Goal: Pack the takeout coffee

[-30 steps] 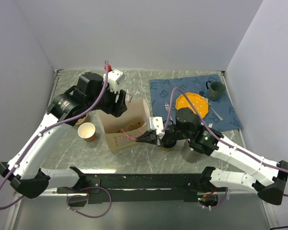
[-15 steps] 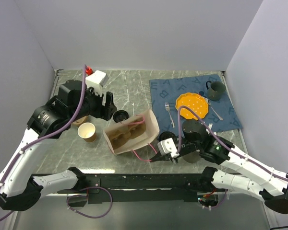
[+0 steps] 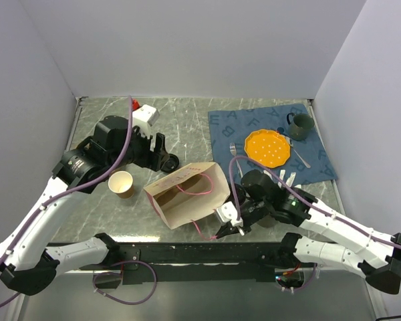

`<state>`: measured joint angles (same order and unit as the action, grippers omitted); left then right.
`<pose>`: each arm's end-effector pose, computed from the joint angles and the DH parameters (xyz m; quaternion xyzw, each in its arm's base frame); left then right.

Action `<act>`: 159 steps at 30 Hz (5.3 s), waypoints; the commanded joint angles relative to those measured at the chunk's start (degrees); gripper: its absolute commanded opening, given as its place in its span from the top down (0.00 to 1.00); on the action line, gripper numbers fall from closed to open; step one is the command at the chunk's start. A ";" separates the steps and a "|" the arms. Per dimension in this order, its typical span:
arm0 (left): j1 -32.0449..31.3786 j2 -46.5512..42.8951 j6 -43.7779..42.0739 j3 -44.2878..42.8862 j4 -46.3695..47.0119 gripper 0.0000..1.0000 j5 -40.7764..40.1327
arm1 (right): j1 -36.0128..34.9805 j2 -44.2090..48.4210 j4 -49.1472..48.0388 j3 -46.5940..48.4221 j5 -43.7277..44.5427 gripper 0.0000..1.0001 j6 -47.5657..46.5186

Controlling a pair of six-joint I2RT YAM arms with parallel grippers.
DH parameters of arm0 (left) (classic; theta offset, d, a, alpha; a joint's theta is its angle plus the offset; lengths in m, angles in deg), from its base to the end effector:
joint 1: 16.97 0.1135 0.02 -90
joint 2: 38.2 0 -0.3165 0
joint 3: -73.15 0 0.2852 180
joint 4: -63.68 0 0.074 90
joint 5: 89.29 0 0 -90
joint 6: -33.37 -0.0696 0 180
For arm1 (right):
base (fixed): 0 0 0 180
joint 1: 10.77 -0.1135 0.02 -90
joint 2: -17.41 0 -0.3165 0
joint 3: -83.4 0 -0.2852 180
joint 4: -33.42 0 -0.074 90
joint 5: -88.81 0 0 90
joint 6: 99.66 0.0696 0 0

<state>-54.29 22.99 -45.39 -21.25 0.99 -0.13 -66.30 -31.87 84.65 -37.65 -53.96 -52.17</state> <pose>0.1844 -0.1393 0.4764 0.1913 0.8423 -0.2014 0.4619 0.0571 0.1810 0.3243 -0.7363 0.3981 0.4443 0.3192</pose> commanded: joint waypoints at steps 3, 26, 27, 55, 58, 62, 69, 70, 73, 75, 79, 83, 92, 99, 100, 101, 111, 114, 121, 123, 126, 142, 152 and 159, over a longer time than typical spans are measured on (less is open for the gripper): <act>-0.12 -0.37 -2.10 1.05 2.30 0.21 2.07 | -0.37 -1.00 -0.77 3.20 3.37 1.00 1.19; -0.12 1.91 -3.59 -1.15 -5.00 0.16 1.28 | -0.28 -6.80 -15.19 13.13 13.14 1.00 4.53; -0.12 2.26 -4.03 -0.80 -5.61 0.16 1.02 | -0.37 -6.88 -15.10 13.31 13.13 1.00 4.27; -0.12 5.08 -10.63 -2.83 -7.73 0.24 1.11 | -0.20 -7.24 -18.52 12.78 13.05 1.00 4.62; -0.12 6.31 -13.35 -0.98 -7.20 0.29 -0.81 | -0.20 -7.68 -19.05 12.78 12.70 1.00 4.62; -0.12 8.24 -14.76 -3.08 -6.06 0.45 -3.38 | -0.20 -7.68 -19.40 12.52 12.52 1.00 4.53; -0.12 9.83 -13.62 -6.68 -6.06 0.76 -1.54 | -0.20 -7.24 -20.37 11.38 12.69 1.00 4.88; -0.12 9.91 -13.18 -7.30 -6.14 0.77 -1.36 | -0.20 -7.15 -20.54 11.20 12.78 1.00 5.14; -0.12 10.62 -12.39 -8.09 -6.93 0.69 -0.13 | -0.19 -7.24 -20.72 11.11 12.69 1.00 5.15; -0.12 10.62 -12.56 -7.66 -6.32 0.70 0.05 | -0.19 -7.15 -20.81 10.94 12.61 1.00 5.06; -0.12 11.58 -12.92 -7.65 -6.14 0.78 0.05 | -0.11 -7.41 -20.90 10.76 12.78 1.00 5.06; -0.12 12.37 -12.56 -8.97 -6.32 0.99 0.32 | -0.02 -8.03 -22.21 11.20 14.28 1.00 5.59; -0.12 13.52 -12.04 -9.50 -6.58 0.99 1.02 | 0.16 -8.56 -22.48 11.82 14.19 1.00 5.67; -0.12 17.39 -5.45 -16.20 -11.51 0.99 -0.49 | 2.87 -13.73 -15.71 36.93 14.48 1.00 10.22; -0.12 17.04 -4.66 -14.18 -11.07 0.99 0.13 | 2.79 -13.83 -17.10 34.08 14.02 1.00 10.77; -0.03 16.25 -4.31 -11.98 -9.50 0.99 0.31 | 2.79 -13.22 -19.47 30.49 13.93 1.00 11.73; -0.12 15.71 -3.52 -10.55 -6.41 0.99 0.40 | 2.88 -9.61 -25.48 18.23 14.28 1.00 12.18; -0.12 15.63 -2.64 -12.66 -6.76 0.99 1.02 | 2.79 -9.44 -26.34 17.79 14.02 1.00 11.48; -0.12 12.82 -4.30 -12.75 -5.88 0.99 1.02 | 2.88 -8.64 -27.22 13.76 12.08 1.00 10.77; -0.12 12.73 -4.91 -12.58 -5.79 0.99 1.02 | 2.88 -8.38 -27.75 12.35 12.69 1.00 10.16; -0.12 11.67 -4.57 -9.50 -3.95 0.99 1.02 | 2.88 -8.99 -27.67 10.59 13.83 1.00 9.19; -0.12 10.01 -4.04 -9.94 -4.21 0.99 -5.48 | 4.29 -15.24 -37.50 22.11 11.12 1.00 17.27; -0.12 -2.03 -0.96 6.75 7.55 0.99 5.14 | 3.94 -5.41 -27.49 4.80 6.11 1.00 9.99; -0.12 -5.30 -3.24 11.68 9.77 0.99 7.79 | 3.76 -4.16 -24.32 1.45 7.42 1.00 8.13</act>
<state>-54.40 18.05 -47.97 -9.89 6.06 5.29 -62.16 -37.27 60.39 -36.06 -46.31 -42.35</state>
